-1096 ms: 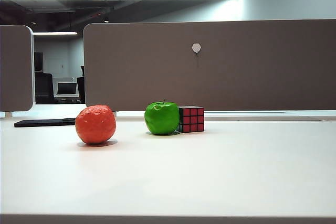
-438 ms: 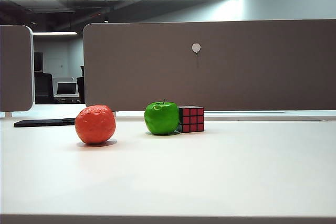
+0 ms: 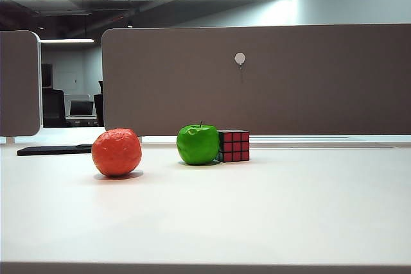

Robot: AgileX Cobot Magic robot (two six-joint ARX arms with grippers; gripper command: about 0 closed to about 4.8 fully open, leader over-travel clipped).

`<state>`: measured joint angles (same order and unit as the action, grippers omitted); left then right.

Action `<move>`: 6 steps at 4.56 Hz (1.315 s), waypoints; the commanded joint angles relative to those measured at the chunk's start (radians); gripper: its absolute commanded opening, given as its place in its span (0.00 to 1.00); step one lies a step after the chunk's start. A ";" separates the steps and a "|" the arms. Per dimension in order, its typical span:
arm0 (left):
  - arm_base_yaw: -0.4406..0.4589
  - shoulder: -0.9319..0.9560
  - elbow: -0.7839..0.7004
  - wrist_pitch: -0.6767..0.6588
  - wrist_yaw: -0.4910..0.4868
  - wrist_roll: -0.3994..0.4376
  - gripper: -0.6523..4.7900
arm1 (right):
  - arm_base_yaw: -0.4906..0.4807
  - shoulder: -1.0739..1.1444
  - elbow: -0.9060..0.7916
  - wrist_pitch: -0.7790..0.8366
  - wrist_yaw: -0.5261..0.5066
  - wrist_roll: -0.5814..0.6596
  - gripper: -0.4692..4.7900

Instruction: Move all the fruits on the tabletop near the face of the Rubik's cube that has the color most similar to each fruit.

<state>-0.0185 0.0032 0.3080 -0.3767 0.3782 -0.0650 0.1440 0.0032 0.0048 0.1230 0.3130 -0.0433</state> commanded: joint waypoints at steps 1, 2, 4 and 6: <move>0.001 0.001 -0.027 0.051 -0.001 0.002 0.11 | -0.077 -0.001 -0.005 0.018 -0.097 0.050 0.09; 0.001 0.001 -0.077 0.110 -0.001 0.001 0.11 | -0.126 -0.001 -0.005 0.018 -0.322 0.046 0.09; 0.000 0.001 -0.297 0.321 -0.230 0.005 0.11 | -0.124 -0.001 -0.005 -0.052 -0.468 0.047 0.09; 0.000 0.001 -0.297 0.277 -0.202 0.132 0.11 | -0.124 -0.001 -0.005 -0.091 -0.462 0.047 0.09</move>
<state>-0.0185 0.0040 0.0097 -0.0948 0.1581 0.0246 0.0193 0.0032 0.0048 0.0242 -0.1509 0.0017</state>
